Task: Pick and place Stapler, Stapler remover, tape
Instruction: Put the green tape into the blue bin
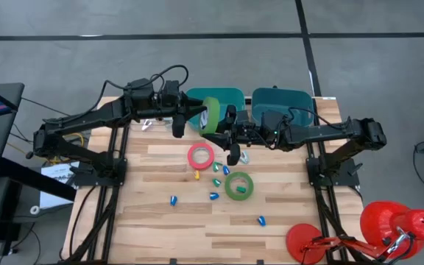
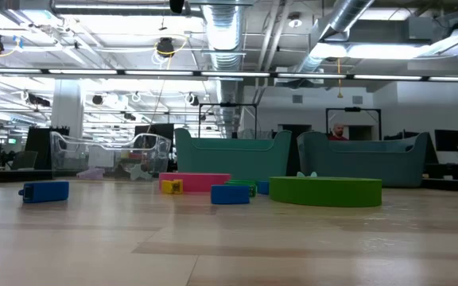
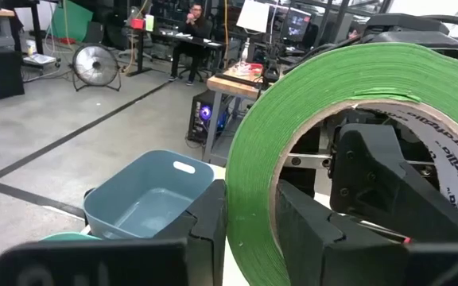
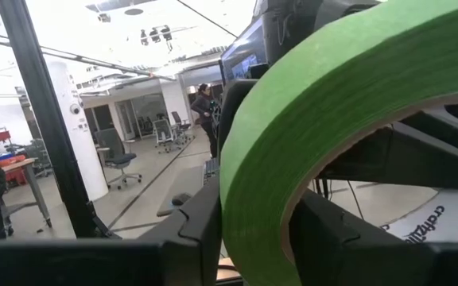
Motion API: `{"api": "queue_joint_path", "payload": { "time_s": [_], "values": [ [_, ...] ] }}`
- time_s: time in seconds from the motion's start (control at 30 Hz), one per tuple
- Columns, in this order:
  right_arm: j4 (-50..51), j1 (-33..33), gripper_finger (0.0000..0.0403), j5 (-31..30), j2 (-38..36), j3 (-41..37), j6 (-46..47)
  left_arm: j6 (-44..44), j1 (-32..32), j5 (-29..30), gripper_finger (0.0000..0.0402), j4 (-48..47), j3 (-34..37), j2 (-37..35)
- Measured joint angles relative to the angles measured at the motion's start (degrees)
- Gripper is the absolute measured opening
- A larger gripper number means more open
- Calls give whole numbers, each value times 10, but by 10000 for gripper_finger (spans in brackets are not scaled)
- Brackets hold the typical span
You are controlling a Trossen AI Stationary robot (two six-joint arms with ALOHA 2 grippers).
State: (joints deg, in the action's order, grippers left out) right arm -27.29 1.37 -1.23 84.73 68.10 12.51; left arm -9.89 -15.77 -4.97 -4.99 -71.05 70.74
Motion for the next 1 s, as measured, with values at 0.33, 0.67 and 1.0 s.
{"api": "queue_joint_path", "payload": {
  "time_s": [0.33, 0.67, 1.0],
  "values": [
    [1, 2, 109, 0, 0, 0, -20, 4, 0, 1, 90, 2, 0, 0],
    [5, 1, 87, -1, 1, -1, -17, -14, 0, 2, 211, 9, -1, -1],
    [8, -4, 91, -1, 1, -1, -20, -15, -1, 2, 246, 6, 0, -20]
  ]
}}
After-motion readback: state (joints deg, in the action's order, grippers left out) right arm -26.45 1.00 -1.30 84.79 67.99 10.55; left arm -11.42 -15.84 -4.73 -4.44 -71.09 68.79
